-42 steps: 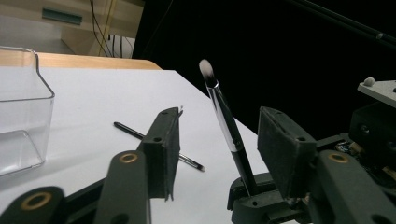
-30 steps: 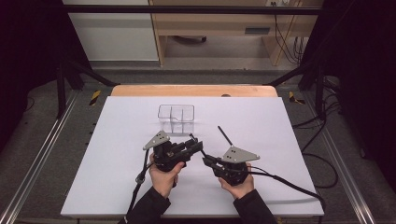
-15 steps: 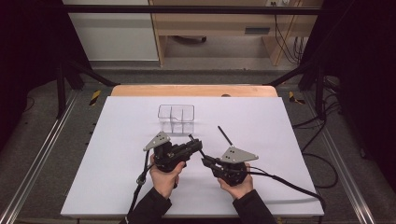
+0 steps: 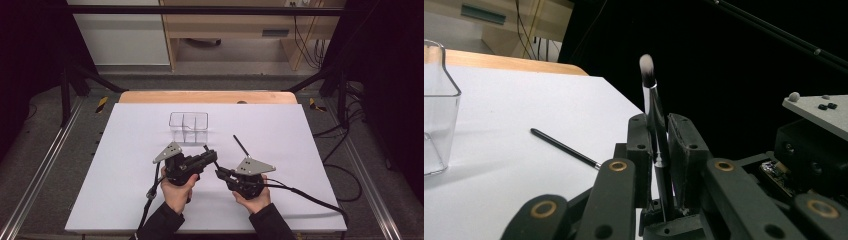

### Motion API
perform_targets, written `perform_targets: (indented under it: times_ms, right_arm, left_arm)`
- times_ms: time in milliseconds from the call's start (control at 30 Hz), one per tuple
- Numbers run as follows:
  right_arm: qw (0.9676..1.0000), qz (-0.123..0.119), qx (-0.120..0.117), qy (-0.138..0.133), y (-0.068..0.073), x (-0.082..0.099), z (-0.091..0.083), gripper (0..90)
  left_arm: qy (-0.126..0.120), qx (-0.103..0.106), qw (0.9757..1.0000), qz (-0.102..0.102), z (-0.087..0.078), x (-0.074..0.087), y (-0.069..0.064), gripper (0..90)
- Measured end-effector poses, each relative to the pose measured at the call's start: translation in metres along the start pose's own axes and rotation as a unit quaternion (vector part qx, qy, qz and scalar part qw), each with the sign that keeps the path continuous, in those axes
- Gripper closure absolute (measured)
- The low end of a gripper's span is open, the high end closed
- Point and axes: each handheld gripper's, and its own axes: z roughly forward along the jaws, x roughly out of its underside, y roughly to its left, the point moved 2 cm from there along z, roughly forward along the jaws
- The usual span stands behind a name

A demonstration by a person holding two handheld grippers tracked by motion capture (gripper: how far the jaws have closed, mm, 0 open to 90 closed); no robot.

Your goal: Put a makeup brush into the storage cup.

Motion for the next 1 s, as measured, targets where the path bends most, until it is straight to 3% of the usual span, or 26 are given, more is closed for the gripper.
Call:
perform_targets:
  times_ms: [567,1000]
  right_arm:
    - [1.0000,0.003,-0.001,0.001,0.000,0.000,0.000,80.1]
    - [0.9999,0.011,0.000,-0.011,-0.001,-0.006,-0.008,55.3]
  left_arm:
    - [-0.005,0.009,0.9998,0.016,-0.001,0.000,-0.009,83.1]
    - [-0.005,-0.021,0.9981,0.058,-0.017,-0.011,-0.004,83.1]
